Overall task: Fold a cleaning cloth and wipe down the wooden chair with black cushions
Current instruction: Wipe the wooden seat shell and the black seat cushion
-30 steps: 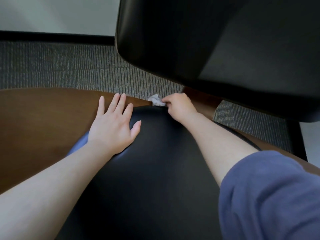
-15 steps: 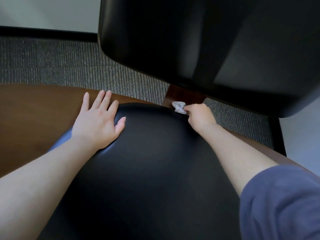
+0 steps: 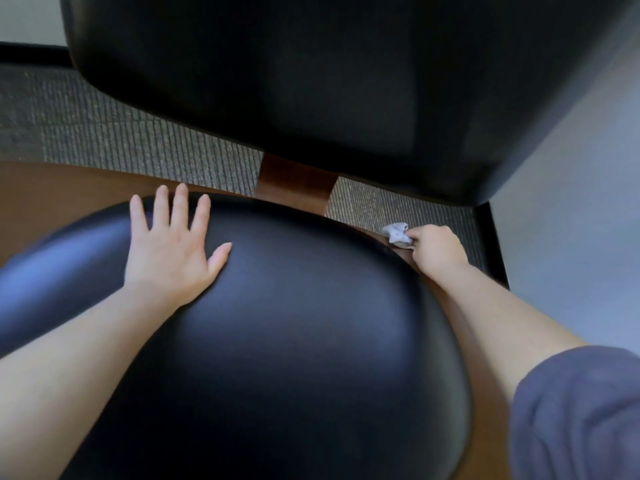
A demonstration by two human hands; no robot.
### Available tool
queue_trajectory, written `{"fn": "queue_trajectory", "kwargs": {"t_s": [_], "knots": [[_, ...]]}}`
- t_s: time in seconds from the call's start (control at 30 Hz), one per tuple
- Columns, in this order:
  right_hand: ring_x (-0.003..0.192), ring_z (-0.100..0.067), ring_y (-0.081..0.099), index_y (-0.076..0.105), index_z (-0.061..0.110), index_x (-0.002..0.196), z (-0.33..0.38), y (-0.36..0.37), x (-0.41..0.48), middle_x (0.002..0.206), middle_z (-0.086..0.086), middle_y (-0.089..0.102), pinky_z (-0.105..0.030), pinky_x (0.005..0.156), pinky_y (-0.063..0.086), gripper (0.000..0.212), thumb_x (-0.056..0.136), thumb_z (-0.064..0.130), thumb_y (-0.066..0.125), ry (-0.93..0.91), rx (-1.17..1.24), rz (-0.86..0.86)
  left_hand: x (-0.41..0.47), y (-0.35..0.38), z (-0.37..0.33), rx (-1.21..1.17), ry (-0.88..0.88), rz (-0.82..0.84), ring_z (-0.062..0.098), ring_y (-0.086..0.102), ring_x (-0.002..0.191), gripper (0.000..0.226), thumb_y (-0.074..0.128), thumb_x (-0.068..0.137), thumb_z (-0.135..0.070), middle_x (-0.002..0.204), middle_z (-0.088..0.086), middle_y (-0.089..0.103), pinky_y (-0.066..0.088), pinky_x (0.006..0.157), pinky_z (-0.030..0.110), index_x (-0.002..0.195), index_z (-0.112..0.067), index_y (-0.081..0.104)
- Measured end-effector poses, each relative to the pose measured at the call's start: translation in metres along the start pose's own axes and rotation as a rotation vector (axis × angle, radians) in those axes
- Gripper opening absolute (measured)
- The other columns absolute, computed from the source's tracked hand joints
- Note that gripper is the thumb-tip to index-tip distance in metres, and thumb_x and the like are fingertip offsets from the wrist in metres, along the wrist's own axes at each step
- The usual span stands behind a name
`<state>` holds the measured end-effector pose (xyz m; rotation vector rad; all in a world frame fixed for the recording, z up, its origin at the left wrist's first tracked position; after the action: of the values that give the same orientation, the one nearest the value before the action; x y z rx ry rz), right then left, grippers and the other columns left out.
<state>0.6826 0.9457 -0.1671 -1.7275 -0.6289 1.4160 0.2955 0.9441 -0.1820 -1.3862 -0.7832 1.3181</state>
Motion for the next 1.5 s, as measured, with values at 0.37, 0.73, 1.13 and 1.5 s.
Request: {"fn": "queue_trajectory", "kwargs": {"t_s": [0.37, 0.73, 1.13, 1.5], "knots": [[0.085, -0.035, 0.064, 0.077, 0.014, 0.100, 0.070, -0.004, -0.016, 0.087, -0.014, 0.069, -0.045, 0.076, 0.052, 0.030, 0.078, -0.003, 0.065, -0.306, 0.316, -0.542, -0.002, -0.002, -0.002, -0.044, 0.008, -0.008, 0.045, 0.026, 0.141, 0.081, 0.021, 0.091, -0.061, 0.151, 0.026, 0.035, 0.012, 0.113, 0.062, 0.149, -0.007, 0.037], [0.108, -0.025, 0.057, 0.075, 0.019, 0.108, 0.177, 0.025, 0.049, 0.118, -0.003, 0.063, -0.026, 0.080, 0.042, 0.031, 0.092, 0.004, 0.053, -0.331, 0.360, -0.183, -0.002, 0.003, -0.001, -0.078, 0.001, -0.069, 0.043, 0.025, 0.142, 0.078, 0.028, 0.090, -0.058, 0.151, 0.026, 0.035, 0.012, 0.114, 0.062, 0.148, -0.007, 0.038], [0.107, -0.023, 0.055, 0.068, 0.024, 0.117, 0.182, 0.021, 0.039, 0.118, -0.001, 0.053, -0.036, 0.084, 0.049, 0.036, 0.098, 0.031, 0.039, -0.363, 0.134, 0.000, -0.002, 0.004, 0.000, -0.082, 0.001, -0.045, 0.043, 0.024, 0.143, 0.078, 0.030, 0.090, -0.058, 0.152, 0.025, 0.033, 0.011, 0.115, 0.062, 0.148, -0.008, 0.038], [0.125, -0.031, 0.045, 0.057, 0.031, 0.133, 0.206, 0.011, 0.018, 0.135, -0.005, 0.054, -0.042, 0.101, 0.037, 0.042, 0.100, 0.034, 0.032, -0.314, 0.180, 0.066, -0.002, 0.004, 0.000, -0.086, 0.003, -0.049, 0.043, 0.024, 0.143, 0.077, 0.032, 0.090, -0.057, 0.153, 0.025, 0.033, 0.010, 0.116, 0.061, 0.149, -0.008, 0.037]]}}
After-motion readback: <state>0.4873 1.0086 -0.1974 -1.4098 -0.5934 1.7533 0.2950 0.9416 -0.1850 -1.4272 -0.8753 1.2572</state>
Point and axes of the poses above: each hand's wrist, its own x-axis towards the middle knuckle, its own y-axis out of the palm, z = x × y, the point moved 6 cm from there along x, towards the middle knuckle
